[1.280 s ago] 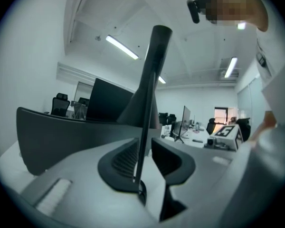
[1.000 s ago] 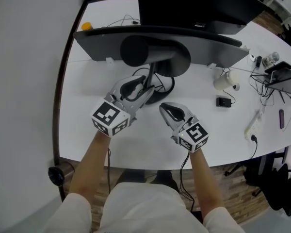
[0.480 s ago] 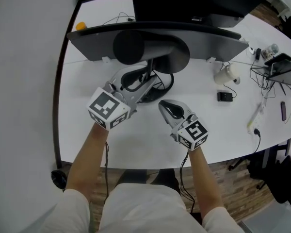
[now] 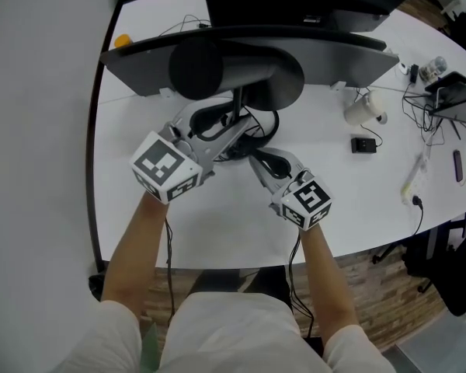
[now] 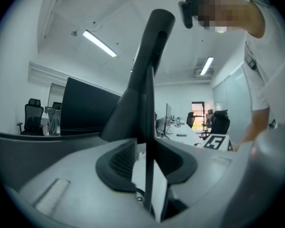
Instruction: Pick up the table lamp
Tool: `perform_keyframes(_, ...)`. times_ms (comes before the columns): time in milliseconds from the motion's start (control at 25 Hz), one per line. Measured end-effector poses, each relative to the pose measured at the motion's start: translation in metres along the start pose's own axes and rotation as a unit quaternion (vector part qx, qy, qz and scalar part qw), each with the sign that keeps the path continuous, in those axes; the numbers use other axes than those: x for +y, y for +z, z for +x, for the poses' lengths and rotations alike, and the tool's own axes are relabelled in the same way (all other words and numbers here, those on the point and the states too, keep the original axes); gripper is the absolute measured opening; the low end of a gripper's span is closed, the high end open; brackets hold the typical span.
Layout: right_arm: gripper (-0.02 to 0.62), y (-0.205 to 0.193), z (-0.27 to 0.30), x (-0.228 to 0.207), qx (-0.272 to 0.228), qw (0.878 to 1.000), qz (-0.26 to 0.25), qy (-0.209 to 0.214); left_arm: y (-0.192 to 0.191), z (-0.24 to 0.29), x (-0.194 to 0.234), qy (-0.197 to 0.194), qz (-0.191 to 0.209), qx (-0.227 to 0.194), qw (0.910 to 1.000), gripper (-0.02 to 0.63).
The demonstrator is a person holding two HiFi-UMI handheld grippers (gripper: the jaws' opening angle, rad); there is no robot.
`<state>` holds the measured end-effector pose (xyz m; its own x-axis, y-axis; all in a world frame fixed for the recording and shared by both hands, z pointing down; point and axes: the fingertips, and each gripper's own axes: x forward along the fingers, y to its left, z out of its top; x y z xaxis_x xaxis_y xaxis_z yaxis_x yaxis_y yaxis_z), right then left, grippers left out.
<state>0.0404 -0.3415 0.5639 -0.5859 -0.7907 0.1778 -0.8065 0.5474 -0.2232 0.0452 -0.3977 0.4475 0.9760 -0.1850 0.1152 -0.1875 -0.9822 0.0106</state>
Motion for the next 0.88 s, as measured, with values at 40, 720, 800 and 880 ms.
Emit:
perform_keyframes(40,0.025,0.000,0.001,-0.001,-0.001,1.000,0.000,-0.001,0.001,0.000,-0.002,0.000,0.002,-0.002,1.0000,0.105)
perform_keyframes(720,0.028,-0.005,0.019,-0.013,0.001,1.000,-0.020,0.009,-0.001,0.004,-0.009,-0.056,0.003,0.009,0.9984,0.041)
perform_keyframes(800,0.058,-0.009,0.023,-0.014,0.007,1.000,-0.022,0.012,-0.001,0.004,-0.009,-0.064,0.000,0.009,0.9979,0.041)
perform_keyframes(880,0.126,-0.014,0.029,-0.013,0.017,0.999,-0.026,0.018,-0.001,0.004,-0.009,-0.066,-0.006,0.007,0.9978,0.043)
